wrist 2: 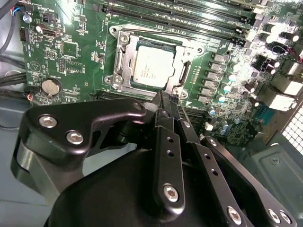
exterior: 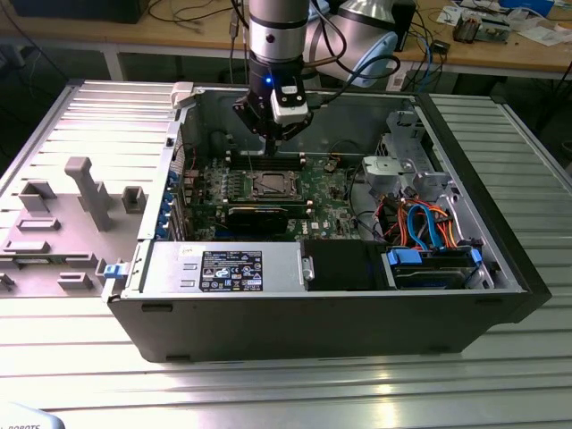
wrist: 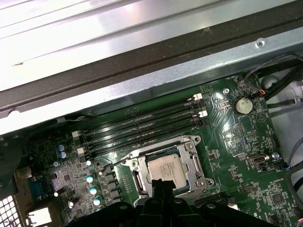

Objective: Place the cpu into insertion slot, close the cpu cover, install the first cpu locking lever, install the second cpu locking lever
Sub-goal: 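Install the first cpu locking lever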

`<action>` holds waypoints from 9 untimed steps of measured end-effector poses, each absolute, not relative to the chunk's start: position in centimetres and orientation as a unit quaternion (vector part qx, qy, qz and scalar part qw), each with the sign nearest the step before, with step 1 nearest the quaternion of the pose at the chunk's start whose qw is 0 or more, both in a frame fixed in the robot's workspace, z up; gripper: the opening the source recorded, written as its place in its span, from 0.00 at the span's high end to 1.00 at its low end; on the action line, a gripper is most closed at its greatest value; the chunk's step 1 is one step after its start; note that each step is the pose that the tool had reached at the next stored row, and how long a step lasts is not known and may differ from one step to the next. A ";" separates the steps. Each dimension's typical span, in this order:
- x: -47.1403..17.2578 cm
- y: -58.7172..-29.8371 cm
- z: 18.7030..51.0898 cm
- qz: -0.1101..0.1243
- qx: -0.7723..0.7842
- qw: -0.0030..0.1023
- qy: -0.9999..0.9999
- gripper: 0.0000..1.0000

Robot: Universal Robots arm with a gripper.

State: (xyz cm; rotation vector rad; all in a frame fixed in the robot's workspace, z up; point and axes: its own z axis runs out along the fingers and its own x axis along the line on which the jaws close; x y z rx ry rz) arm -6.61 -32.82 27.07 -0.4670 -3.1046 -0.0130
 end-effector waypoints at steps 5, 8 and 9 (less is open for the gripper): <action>-6.6 -32.8 27.1 -0.004 -0.149 0.001 -0.989 0.89; -6.6 -32.8 27.0 -0.004 -0.148 0.001 -0.989 0.89; -6.8 -32.8 27.0 -0.004 -0.145 0.001 -0.989 0.89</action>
